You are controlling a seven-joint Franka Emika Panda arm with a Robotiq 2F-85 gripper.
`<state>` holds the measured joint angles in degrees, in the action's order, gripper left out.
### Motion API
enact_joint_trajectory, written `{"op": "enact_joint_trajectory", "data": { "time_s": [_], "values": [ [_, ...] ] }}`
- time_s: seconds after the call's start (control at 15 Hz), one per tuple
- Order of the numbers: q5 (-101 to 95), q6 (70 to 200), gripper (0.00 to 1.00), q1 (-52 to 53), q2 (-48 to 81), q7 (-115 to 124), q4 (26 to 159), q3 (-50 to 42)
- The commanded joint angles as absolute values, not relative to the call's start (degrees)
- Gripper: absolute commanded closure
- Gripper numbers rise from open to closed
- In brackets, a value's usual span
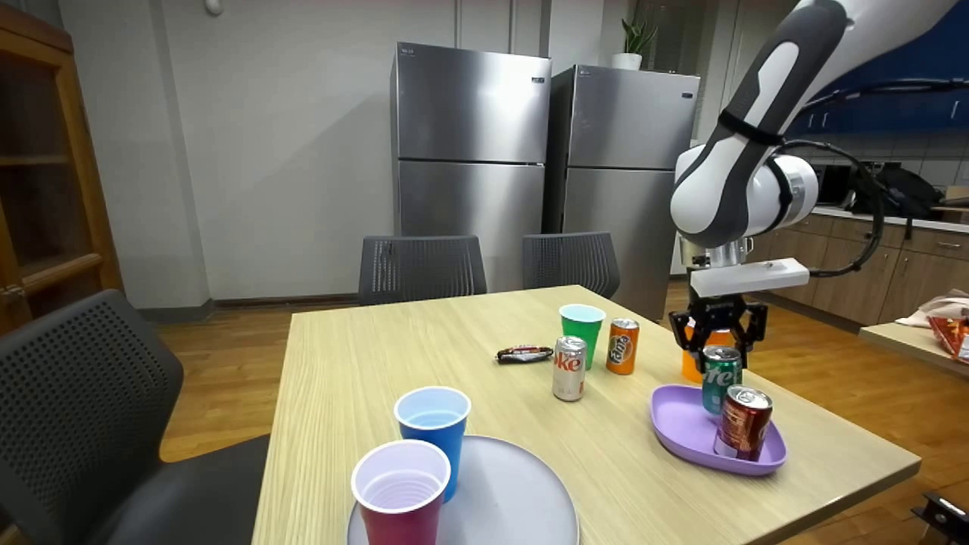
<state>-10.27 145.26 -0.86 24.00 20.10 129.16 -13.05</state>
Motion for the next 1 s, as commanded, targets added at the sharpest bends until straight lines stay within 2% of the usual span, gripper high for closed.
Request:
{"op": "enact_joint_trajectory", "data": {
  "time_s": [0.0,0.33,0.4,0.47,0.6,0.93],
  "values": [
    [-10.7,147.4,0.62,0.2,25.6,23.1,128.9,-14.2],
    [-10.3,148.2,0.62,0.5,26.1,24.0,128.8,-14.9],
    [-10.4,148.3,0.12,0.7,25.9,24.0,128.9,-15.0],
    [-10.2,148.2,0.11,0.6,25.7,23.7,128.9,-14.9],
    [-10.1,148.0,0.01,0.5,25.3,23.5,128.8,-15.0],
    [-10.1,146.5,0.00,0.5,24.6,23.1,126.9,-14.9]
  ]
}}
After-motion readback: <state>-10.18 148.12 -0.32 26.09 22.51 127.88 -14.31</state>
